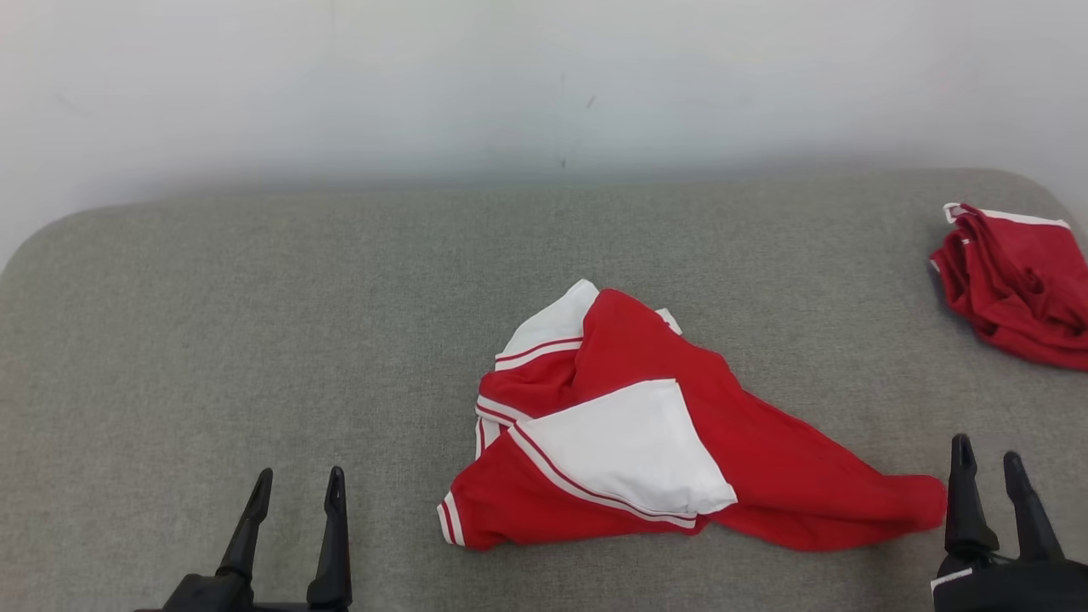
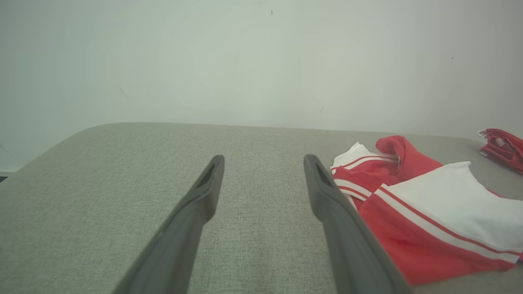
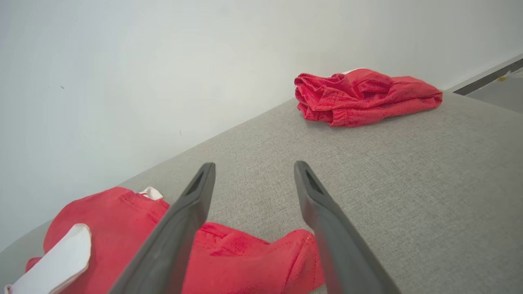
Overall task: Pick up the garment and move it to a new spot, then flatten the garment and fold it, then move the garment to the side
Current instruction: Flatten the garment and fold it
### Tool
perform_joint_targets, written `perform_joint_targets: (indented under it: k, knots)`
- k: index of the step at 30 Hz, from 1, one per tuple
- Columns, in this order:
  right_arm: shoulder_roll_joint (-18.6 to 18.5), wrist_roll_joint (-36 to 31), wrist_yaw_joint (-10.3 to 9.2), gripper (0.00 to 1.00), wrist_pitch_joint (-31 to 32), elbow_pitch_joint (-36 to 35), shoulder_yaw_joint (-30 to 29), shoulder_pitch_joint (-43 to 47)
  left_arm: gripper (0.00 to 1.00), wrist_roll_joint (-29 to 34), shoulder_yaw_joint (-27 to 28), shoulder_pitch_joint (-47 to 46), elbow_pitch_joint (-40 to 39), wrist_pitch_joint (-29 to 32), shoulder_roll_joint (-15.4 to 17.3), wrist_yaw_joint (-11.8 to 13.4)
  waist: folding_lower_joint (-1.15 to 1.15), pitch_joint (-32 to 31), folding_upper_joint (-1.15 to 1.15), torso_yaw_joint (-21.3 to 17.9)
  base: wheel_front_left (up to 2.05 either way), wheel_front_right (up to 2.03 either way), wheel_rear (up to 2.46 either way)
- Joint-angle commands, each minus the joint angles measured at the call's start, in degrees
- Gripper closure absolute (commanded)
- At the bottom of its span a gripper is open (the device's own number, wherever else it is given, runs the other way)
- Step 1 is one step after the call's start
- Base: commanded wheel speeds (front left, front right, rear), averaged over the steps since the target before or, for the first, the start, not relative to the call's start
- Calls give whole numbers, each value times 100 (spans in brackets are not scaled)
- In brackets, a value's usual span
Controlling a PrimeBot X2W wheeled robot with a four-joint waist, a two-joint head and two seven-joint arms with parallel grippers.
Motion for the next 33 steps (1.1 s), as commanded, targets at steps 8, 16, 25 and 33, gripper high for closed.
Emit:
perform_joint_targets:
  k: [8, 16, 25, 33]
  knots:
    - [163, -797, -15, 0, -13, -1154, 118, 365, 0, 70, 85, 141, -5, -17, 0, -42, 0, -211, 0, -58, 0, 0, 0]
    - [374, -1372, -15, 0, -12, -1807, 395, 934, 0, 92, 182, 263, -38, -17, 0, -64, 0, -257, 0, 50, 0, 0, 0]
    - [446, -1489, -15, 0, -12, -1838, 615, 858, 0, 210, 1, -78, 29, -17, 110, -96, 0, -130, 0, -53, 0, 0, 0]
    - [308, -1409, -15, 0, -13, -1676, 805, 621, 0, -100, -1381, -1080, 661, -16, 625, -86, 0, 135, 0, -304, 0, 0, 0]
